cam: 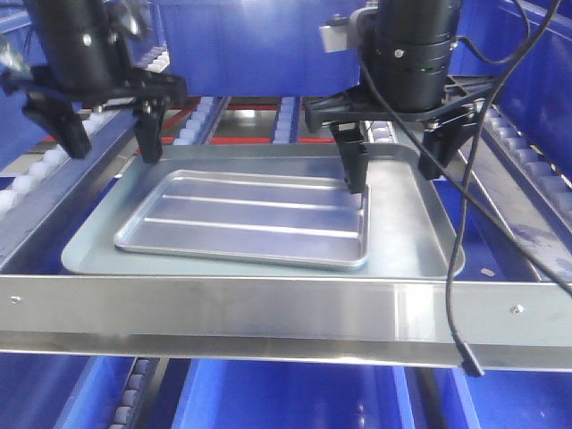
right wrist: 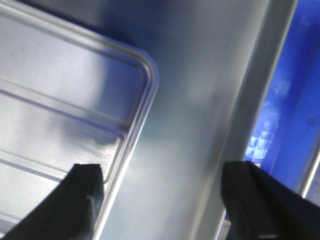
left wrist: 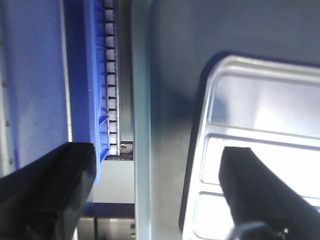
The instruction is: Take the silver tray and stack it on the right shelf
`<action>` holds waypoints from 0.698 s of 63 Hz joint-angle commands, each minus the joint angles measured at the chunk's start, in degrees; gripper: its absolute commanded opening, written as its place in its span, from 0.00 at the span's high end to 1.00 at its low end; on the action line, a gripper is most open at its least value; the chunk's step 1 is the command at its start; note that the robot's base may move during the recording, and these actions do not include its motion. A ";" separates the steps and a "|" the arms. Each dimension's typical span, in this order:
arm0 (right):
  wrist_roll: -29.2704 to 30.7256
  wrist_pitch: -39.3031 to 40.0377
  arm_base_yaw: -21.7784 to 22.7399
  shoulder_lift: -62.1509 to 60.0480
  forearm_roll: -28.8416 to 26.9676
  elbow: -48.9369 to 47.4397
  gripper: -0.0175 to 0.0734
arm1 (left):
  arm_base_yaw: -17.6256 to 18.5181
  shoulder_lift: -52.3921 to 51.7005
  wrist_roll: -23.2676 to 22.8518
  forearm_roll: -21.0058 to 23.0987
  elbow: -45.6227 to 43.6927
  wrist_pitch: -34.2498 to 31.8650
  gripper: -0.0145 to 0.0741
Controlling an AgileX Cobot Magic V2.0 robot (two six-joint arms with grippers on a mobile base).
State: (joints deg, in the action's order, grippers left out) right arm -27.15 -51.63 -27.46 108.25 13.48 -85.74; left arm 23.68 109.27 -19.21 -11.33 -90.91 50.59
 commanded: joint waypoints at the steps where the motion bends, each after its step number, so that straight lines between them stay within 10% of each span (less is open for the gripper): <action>1: 0.59 0.94 -0.01 -5.20 1.35 -2.14 0.15 | -0.12 -3.40 1.42 -0.90 -3.94 2.52 0.34; 21: 0.59 -1.44 -1.06 -13.27 -0.86 -2.01 0.42 | -0.01 -11.64 5.30 1.96 -1.84 9.90 0.38; 44: 0.59 2.53 -4.39 -25.43 2.62 12.05 0.75 | -0.01 -36.30 5.42 2.26 19.75 -2.27 0.96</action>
State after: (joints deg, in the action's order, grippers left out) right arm -26.91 -53.29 -31.21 88.43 13.48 -76.20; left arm 23.68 80.19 -13.86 -8.84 -74.92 54.69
